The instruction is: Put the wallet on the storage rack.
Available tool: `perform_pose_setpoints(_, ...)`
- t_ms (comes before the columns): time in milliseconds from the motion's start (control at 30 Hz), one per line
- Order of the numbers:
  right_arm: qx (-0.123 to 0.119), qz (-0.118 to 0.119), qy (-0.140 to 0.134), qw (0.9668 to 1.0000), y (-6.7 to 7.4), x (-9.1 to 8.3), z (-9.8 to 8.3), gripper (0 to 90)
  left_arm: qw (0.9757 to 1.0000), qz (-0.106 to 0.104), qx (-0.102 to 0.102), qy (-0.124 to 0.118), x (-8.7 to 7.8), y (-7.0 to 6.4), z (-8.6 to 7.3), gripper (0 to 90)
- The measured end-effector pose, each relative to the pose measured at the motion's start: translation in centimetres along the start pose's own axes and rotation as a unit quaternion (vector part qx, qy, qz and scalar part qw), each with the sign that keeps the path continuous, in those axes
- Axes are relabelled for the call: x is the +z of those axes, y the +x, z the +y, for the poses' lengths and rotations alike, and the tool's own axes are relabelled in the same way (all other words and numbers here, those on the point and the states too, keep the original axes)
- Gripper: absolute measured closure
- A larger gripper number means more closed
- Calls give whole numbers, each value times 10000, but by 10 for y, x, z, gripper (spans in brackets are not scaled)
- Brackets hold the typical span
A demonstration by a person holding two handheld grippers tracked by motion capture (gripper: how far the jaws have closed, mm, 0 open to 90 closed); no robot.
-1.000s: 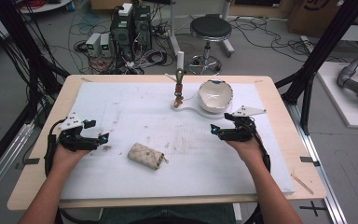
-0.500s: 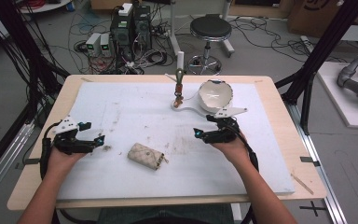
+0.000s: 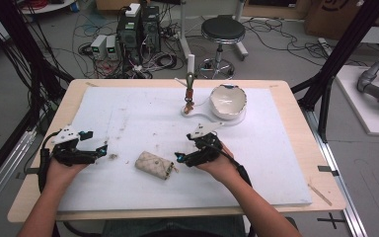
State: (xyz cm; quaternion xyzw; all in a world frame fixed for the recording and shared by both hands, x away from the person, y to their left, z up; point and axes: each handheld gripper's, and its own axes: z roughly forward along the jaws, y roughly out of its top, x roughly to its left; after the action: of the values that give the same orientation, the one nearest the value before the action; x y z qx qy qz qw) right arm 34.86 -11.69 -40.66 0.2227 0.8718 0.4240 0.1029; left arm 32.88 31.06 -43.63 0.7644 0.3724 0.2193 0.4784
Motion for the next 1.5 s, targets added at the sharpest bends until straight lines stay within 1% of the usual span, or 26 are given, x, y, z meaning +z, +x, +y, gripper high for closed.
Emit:
perform_pose_setpoints(133, -67, 176, 93, 9998, 13, 13, 4, 195, 10000, 13, -11, 23, -1, 1, -1, 165)
perform_pose_setpoints(200, -96, 255, 227, 9994, 18, 19, 5, 188, 10000, 1, -29, 29, -2, 1, -2, 165)
perform_pose_setpoints(233, -153, 256, 249, 9992, 19, 22, 5, 188, 10000, 1, -31, 37, -2, 1, -3, 165)
perform_pose_setpoints(300, -169, 351, 344, 9986, 24, 29, 5, 188, 10000, 21, -42, 36, -2, 1, -3, 165)
perform_pose_setpoints(400, -231, 441, 477, 9976, 30, 36, 4, 188, 10000, 30, -46, 27, -3, 2, -3, 165)
perform_pose_setpoints(500, -235, 516, 623, 9964, 36, 43, 3, 188, 10000, 42, -32, 29, -4, 2, -3, 165)
perform_pose_setpoints(667, -273, 544, 822, 9948, 41, 52, 0, 187, 10000, 44, -53, 9, -4, 1, -3, 165)
perform_pose_setpoints(767, -350, 527, 1048, 9925, 46, 60, -3, 187, 10000, 46, -48, 13, -4, 2, -3, 165)
perform_pose_setpoints(800, -401, 495, 1079, 9921, 48, 63, -5, 176, 10000, 41, -49, 14, -4, 2, -3, 165)
perform_pose_setpoints(833, -488, 396, 1021, 9928, 51, 63, -7, 172, 10000, 43, -55, 7, -3, 1, -3, 165)
perform_pose_setpoints(867, -509, 366, 1014, 9929, 52, 64, -7, 172, 10000, 43, -53, 9, -3, 1, -3, 165)
perform_pose_setpoints(1033, -523, 360, 970, 9933, 52, 63, -9, 185, 10000, 29, -22, 27, -3, 1, -3, 165)
perform_pose_setpoints(1100, -536, 370, 945, 9934, 51, 62, -9, 223, 10000, 26, -24, 26, -3, 1, -3, 165)
perform_pose_setpoints(1133, -559, 394, 922, 9934, 51, 61, -9, 285, 10000, 35, -21, 26, -3, 1, -3, 165)
perform_pose_setpoints(1167, -604, 401, 892, 9934, 51, 60, -9, 313, 10000, 29, -17, 26, -3, 1, -3, 165)
perform_pose_setpoints(1333, -648, 410, 882, 9931, 50, 58, -8, 364, 10000, 29, -17, 17, -4, 0, -3, 165)
perform_pose_setpoints(1433, -610, 440, 888, 9932, 49, 57, -8, 374, 10000, 28, -26, 17, -4, 1, -3, 165)
perform_pose_setpoints(1500, -649, 439, 907, 9928, 49, 57, -7, 376, 10000, 30, -24, 23, -3, 1, -3, 165)
